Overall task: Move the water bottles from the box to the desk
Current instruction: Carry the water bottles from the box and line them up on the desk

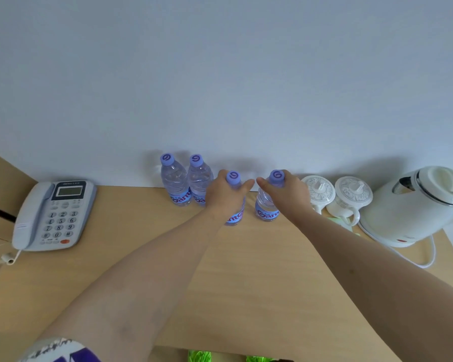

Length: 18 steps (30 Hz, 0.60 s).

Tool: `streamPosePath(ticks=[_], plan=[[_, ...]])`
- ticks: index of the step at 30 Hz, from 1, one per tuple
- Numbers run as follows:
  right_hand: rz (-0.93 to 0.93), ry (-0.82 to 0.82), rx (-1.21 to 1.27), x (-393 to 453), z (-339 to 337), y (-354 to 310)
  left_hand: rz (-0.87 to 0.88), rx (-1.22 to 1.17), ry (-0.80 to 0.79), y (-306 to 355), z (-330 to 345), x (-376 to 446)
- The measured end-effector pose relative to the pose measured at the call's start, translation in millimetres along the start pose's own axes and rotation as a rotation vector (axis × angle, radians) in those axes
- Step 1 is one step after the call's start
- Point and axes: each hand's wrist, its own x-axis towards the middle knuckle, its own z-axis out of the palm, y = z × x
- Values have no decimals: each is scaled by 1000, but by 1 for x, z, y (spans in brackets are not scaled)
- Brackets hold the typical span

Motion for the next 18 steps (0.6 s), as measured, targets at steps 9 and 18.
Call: streamPosePath(ticks=[9,18], plan=[[46,4,-49,-1,-2,-7,15,168,-198,26,-37,7],[38,50,165,2,20,-17,258,276,10,47,-42,26]])
